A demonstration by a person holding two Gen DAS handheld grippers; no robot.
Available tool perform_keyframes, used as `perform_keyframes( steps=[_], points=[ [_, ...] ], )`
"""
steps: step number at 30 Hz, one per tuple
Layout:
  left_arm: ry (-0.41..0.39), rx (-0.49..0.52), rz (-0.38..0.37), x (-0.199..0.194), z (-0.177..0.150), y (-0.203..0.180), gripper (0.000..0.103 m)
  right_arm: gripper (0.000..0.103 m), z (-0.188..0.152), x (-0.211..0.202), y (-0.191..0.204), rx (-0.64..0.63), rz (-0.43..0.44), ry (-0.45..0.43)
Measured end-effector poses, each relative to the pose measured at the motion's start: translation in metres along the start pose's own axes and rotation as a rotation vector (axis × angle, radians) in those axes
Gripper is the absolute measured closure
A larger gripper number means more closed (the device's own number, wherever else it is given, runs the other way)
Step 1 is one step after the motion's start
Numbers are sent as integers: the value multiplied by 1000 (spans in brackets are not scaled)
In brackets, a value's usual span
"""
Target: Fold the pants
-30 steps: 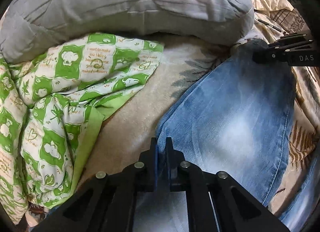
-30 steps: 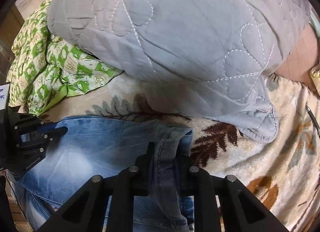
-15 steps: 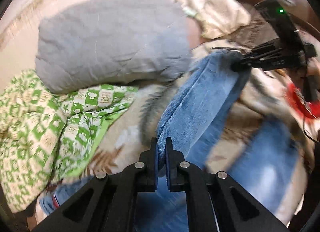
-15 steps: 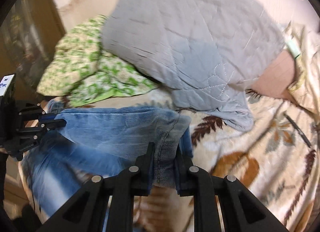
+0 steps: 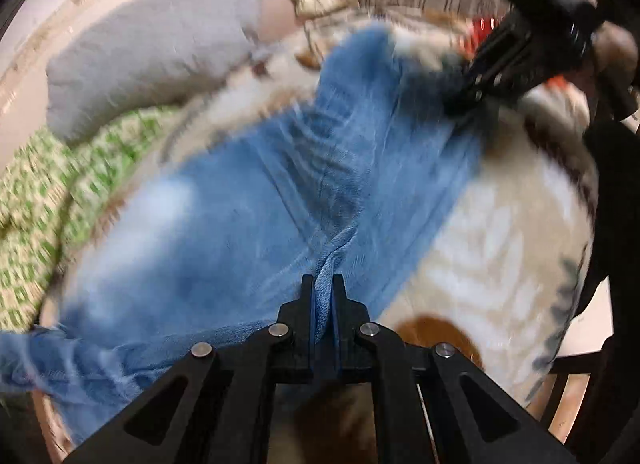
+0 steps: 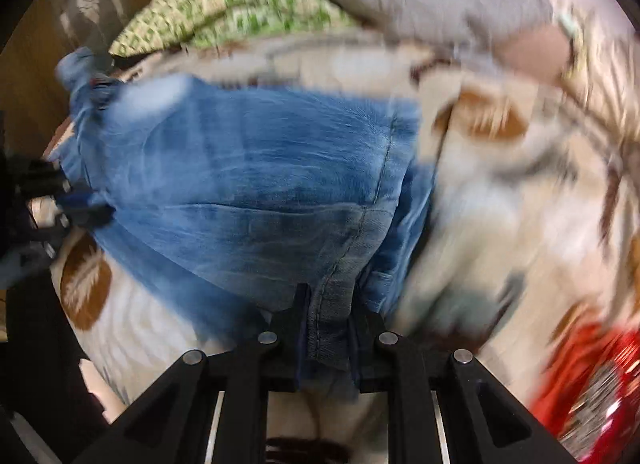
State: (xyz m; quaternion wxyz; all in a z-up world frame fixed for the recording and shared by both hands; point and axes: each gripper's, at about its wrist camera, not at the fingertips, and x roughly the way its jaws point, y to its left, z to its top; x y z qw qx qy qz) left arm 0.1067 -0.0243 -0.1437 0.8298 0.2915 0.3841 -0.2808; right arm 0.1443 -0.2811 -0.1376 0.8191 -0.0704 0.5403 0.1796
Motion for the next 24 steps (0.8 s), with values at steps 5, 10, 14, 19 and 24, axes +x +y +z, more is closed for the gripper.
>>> perform_keyframes(
  steps=[5,10,14,19,24],
  points=[
    [-42,-173,-67,4,-7,19,97,84,-11,3,-7,60,14,-34],
    [-38,-170,-39,-4,-2,14,76,57,-11,-8,-11,84,-2,-28],
    [-140,-232,-46,-36,-4,20,18,22,-25,-41,-9,99,16,-118],
    [-191,-202,-22,-50,7,26,15,22,-21,-59,-24,140,56,-173],
    [-145,-161,-9,-26,18,26,15,22,8,-40,-36,232,127,-156]
  ],
)
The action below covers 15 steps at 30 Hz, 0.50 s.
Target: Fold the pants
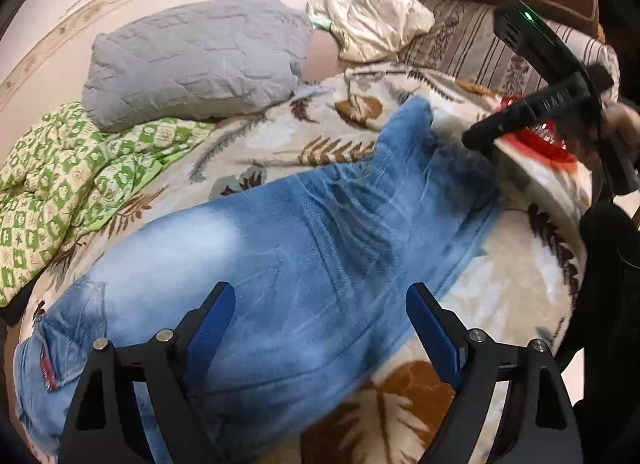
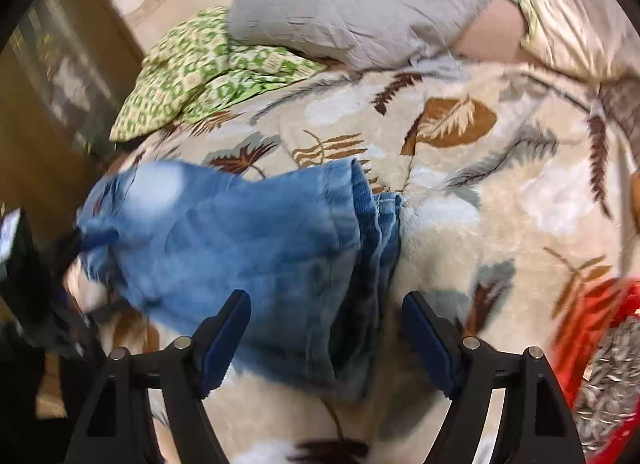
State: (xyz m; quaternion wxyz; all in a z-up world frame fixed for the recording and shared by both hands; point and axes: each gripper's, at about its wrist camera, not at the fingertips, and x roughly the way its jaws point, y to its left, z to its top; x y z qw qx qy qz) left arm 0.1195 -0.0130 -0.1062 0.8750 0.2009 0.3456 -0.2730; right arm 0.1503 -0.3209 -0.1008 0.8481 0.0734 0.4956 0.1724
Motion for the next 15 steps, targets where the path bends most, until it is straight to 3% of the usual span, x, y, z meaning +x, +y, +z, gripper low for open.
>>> perform_keyframes(
  steps=[3,7,9,11,12,13,14,15],
  points=[
    [37,43,-2,17,2,-3,15,26,11,21,-2,39,9,44],
    [34,94,-3,26,8,-14,15,59,15,38,9,20,19,75],
    [16,109,-10,29,14,-21,15,66,14,43,14,6,4,86],
    [7,123,-29,32,20,-27,16,80,14,46,16,6,-3,79],
    [6,134,-37,34,22,-31,28,84,13,44,14,9,-4,73],
    [11,142,-34,36,24,-34,69,88,13,41,14,12,-3,61],
    [43,147,-44,42,25,-36,93,89,13,37,13,12,-1,51],
    [69,138,-51,46,25,-37,100,91,12,32,13,4,-2,36]
  ],
)
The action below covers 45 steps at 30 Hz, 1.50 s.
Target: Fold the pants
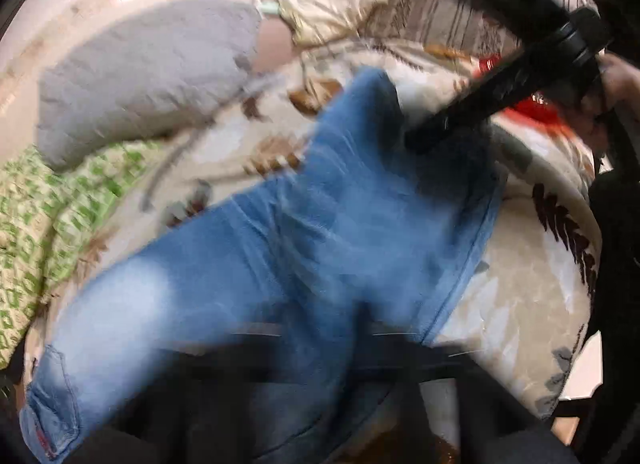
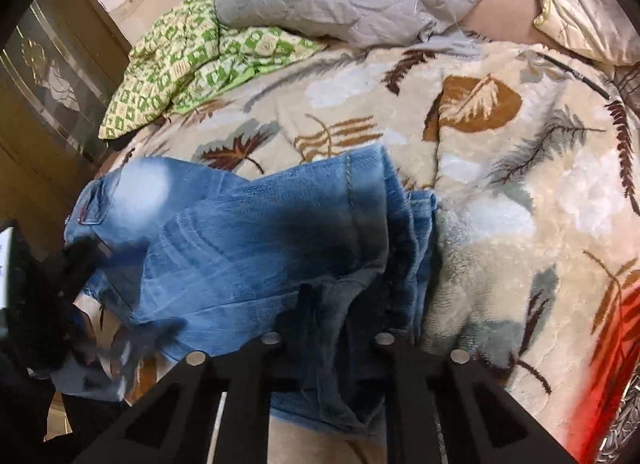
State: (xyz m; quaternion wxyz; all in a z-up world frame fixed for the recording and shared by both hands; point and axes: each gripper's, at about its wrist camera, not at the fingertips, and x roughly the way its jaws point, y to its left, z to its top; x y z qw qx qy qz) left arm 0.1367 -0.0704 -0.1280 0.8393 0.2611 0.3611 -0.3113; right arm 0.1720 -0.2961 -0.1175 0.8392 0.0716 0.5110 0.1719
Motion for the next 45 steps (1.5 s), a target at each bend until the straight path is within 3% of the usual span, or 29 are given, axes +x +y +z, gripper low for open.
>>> perform_keyframes(
  steps=[5,9,13,16,21,23,24,25,26,27,28,30,32,34,37,41,45],
  points=[
    [-55,-6,-21,-17,-8,-3,100,95,-12,-30,3,-65,15,-64],
    [-81,51,-22,-29,-18,-14,100,96,-37,-53,12,-163,29,-89],
    [7,107,-51,-14,-29,-27,99,96,-64,-44,16,-188,11,44],
    [17,75,-60,-8,-30,-26,99,96,-77,-20,15,-158,-22,162],
    [28,74,-58,-6,-29,-27,99,96,-77,-14,15,-127,-40,185],
    [25,70,-42,-7,-29,-27,93,94,-76,-14,14,-124,-38,180],
    [24,63,-30,-9,-30,-26,81,94,-76,-16,14,-114,-32,177],
    [26,48,-4,-12,-30,-23,56,92,-77,-19,14,-102,-29,173],
    [34,23,30,-17,-28,-17,37,90,-78,-24,15,-95,-26,167],
    [30,-16,20,-25,-26,-9,12,89,-80,-29,17,-91,-24,160],
    [-4,-52,-28,-35,-23,-1,7,85,-82,-38,17,-82,-17,139],
    [-65,-94,-87,-51,-16,11,7,70,-86,-51,15,-70,-2,103],
    [-95,-124,-119,-60,1,24,7,24,-91,-65,13,-36,14,49],
    [-104,-131,-165,-58,20,31,7,23,-94,-76,10,3,36,-20],
    [-58,-124,-260,-38,56,32,7,23,-96,-75,10,54,62,-63],
    [71,-123,-402,12,109,14,7,23,-102,-65,10,92,43,-110],
    [190,-160,-475,52,145,-4,7,23,-108,-54,15,99,-18,-164]
  ],
)
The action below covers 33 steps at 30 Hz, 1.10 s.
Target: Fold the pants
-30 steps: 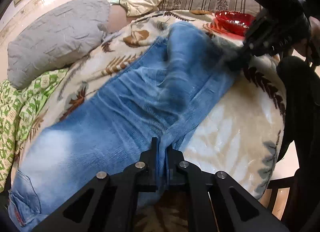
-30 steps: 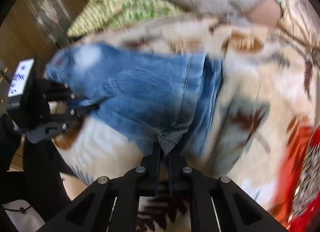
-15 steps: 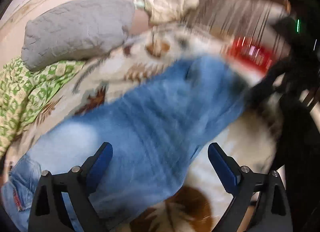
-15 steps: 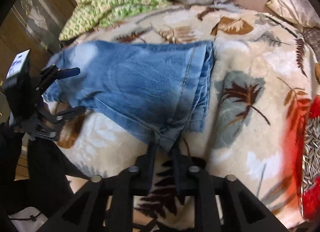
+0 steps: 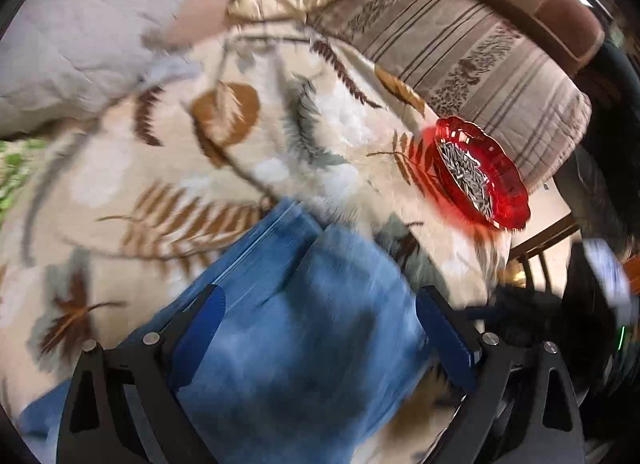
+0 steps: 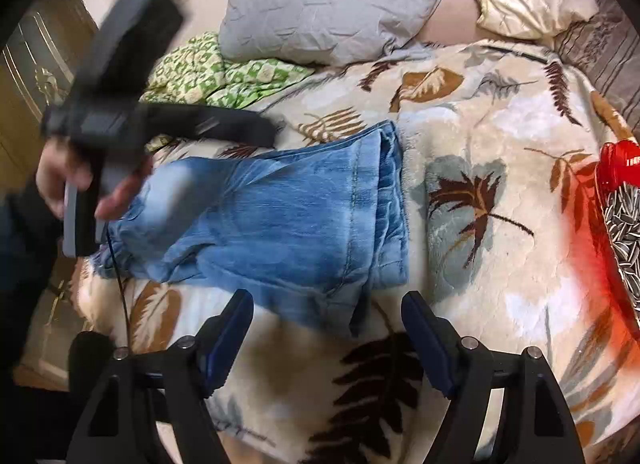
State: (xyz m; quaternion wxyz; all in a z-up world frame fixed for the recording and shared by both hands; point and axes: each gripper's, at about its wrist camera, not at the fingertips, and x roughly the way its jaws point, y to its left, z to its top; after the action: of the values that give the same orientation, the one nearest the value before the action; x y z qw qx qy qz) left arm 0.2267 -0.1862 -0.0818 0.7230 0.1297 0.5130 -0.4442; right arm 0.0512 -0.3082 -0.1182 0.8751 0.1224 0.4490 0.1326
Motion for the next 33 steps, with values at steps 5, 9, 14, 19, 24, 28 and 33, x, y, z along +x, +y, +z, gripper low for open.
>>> perform_keyframes(
  steps=[5,9,14,19,24,28,33],
  points=[
    [136,-100,-53,39,19,0,10,25,-7,10,1,3,-45,-21],
    [212,-76,-1,60,15,-7,88,44,-8,12,4,-21,-72,-38],
    [194,-38,36,54,15,-10,100,84,-10,12,11,-65,-111,-37],
    [13,-26,73,-13,36,-14,100,92,10,-13,22,-135,-144,-158],
    [23,-62,123,-17,52,-4,100,94,32,-11,12,-86,-164,-160],
    [176,-85,161,46,37,7,99,95,12,17,-14,30,-114,-14],
    [221,-99,207,84,20,18,99,95,4,11,-28,74,-91,-14]
  ],
)
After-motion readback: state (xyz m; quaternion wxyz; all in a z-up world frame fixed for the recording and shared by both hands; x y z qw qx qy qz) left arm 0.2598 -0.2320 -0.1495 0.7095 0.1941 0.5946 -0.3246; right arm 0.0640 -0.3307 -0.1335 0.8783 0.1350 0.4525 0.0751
